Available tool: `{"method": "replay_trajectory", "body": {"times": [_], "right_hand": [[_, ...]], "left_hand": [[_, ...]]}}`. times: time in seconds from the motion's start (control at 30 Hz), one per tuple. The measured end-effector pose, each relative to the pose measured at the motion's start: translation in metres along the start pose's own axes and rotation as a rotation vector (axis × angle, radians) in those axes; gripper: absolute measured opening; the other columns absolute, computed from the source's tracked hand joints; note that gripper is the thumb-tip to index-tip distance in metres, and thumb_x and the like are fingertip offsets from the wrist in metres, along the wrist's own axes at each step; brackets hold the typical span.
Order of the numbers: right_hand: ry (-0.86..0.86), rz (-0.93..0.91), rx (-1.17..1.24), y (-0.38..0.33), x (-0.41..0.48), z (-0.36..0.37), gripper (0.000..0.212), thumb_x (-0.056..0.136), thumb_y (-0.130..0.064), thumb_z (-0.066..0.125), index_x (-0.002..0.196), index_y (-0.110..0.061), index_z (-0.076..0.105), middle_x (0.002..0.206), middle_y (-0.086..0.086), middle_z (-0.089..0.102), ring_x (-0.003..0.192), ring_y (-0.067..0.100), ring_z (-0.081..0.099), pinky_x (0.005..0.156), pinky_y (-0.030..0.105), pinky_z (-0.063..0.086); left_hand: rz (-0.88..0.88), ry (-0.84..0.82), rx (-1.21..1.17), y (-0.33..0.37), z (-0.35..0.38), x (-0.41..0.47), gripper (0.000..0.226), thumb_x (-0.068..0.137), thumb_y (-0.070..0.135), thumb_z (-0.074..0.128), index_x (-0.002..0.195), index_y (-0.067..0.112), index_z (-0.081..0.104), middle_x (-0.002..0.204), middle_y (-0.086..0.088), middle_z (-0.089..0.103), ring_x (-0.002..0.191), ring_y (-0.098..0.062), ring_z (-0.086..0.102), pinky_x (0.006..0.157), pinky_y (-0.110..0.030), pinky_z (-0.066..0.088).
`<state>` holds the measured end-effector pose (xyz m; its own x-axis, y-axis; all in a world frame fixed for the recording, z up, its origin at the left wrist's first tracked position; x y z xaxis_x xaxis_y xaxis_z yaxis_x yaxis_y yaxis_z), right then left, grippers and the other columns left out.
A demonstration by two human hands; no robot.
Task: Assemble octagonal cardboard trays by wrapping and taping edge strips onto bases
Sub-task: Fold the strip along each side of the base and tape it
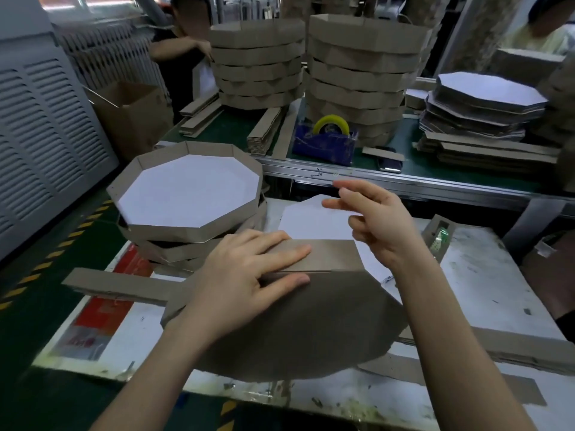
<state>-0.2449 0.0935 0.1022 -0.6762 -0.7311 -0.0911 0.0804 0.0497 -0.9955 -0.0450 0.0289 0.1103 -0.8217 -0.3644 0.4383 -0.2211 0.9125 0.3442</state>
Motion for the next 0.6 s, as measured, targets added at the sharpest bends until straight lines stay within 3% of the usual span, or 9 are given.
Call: {"method": "replay_trajectory", "body": {"times": [0.07, 0.13, 0.2, 0.27, 0.47, 0.6], "right_hand": [[-0.09, 0.037, 0.087, -0.009, -0.013, 0.011, 0.018, 0.099, -0.011, 0.056, 0.106, -0.009, 0.073, 0.106, 0.015, 0.075, 0.041, 0.007, 0.03, 0.04, 0.017, 0.028], [-0.138, 0.048, 0.1, -0.017, -0.025, 0.019, 0.021, 0.099, -0.012, 0.056, 0.108, -0.003, 0.072, 0.11, 0.01, 0.075, 0.041, 0.005, 0.031, 0.04, 0.015, 0.029], [-0.154, 0.048, 0.103, -0.022, -0.035, 0.026, 0.023, 0.098, -0.014, 0.056, 0.11, 0.0, 0.071, 0.111, 0.007, 0.075, 0.04, 0.005, 0.031, 0.039, 0.014, 0.028], [-0.154, 0.052, 0.064, -0.021, -0.044, 0.031, 0.024, 0.098, -0.016, 0.056, 0.111, -0.001, 0.071, 0.112, 0.004, 0.075, 0.039, 0.004, 0.033, 0.039, 0.014, 0.026], [-0.096, 0.091, 0.03, -0.015, -0.064, 0.034, 0.024, 0.099, -0.013, 0.054, 0.109, 0.001, 0.07, 0.112, 0.006, 0.074, 0.035, 0.004, 0.033, 0.036, 0.014, 0.023], [-0.057, 0.097, 0.04, -0.011, -0.079, 0.034, 0.024, 0.099, -0.011, 0.051, 0.104, 0.003, 0.071, 0.107, 0.01, 0.075, 0.033, 0.004, 0.03, 0.032, 0.013, 0.02]], "left_hand": [[0.002, -0.03, 0.025, -0.004, 0.003, -0.001, 0.063, 0.088, 0.067, 0.041, 0.138, 0.031, 0.054, 0.125, 0.01, 0.063, 0.11, -0.012, 0.056, 0.087, -0.024, 0.038], [-0.064, -0.077, -0.026, -0.012, 0.007, 0.002, 0.081, 0.082, 0.078, 0.036, 0.15, 0.034, 0.03, 0.124, 0.016, 0.057, 0.111, -0.007, 0.049, 0.088, -0.023, 0.035], [-0.098, -0.104, -0.093, -0.018, 0.011, 0.006, 0.09, 0.076, 0.083, 0.034, 0.151, 0.044, 0.001, 0.128, 0.02, 0.053, 0.113, -0.002, 0.041, 0.091, -0.022, 0.031], [-0.08, -0.111, -0.1, -0.019, 0.013, 0.011, 0.092, 0.074, 0.082, 0.033, 0.143, 0.049, -0.016, 0.134, 0.017, 0.054, 0.114, -0.001, 0.038, 0.092, -0.021, 0.028], [-0.032, -0.083, -0.14, -0.015, 0.009, 0.017, 0.091, 0.074, 0.079, 0.034, 0.143, 0.044, -0.014, 0.132, 0.01, 0.058, 0.115, -0.011, 0.047, 0.092, -0.027, 0.032], [0.011, -0.081, -0.137, -0.013, 0.008, 0.013, 0.091, 0.082, 0.069, 0.048, 0.152, 0.037, -0.001, 0.13, 0.01, 0.059, 0.114, -0.017, 0.05, 0.095, -0.035, 0.037]]}}
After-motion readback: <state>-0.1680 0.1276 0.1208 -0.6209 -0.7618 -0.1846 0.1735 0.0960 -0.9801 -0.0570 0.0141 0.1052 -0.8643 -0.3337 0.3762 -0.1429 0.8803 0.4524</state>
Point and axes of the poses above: each hand's wrist, its own x-axis towards the middle knuckle, its own z-axis out of the palm, y = z × x, the point moved 7 cm from there along x, towards the middle knuckle
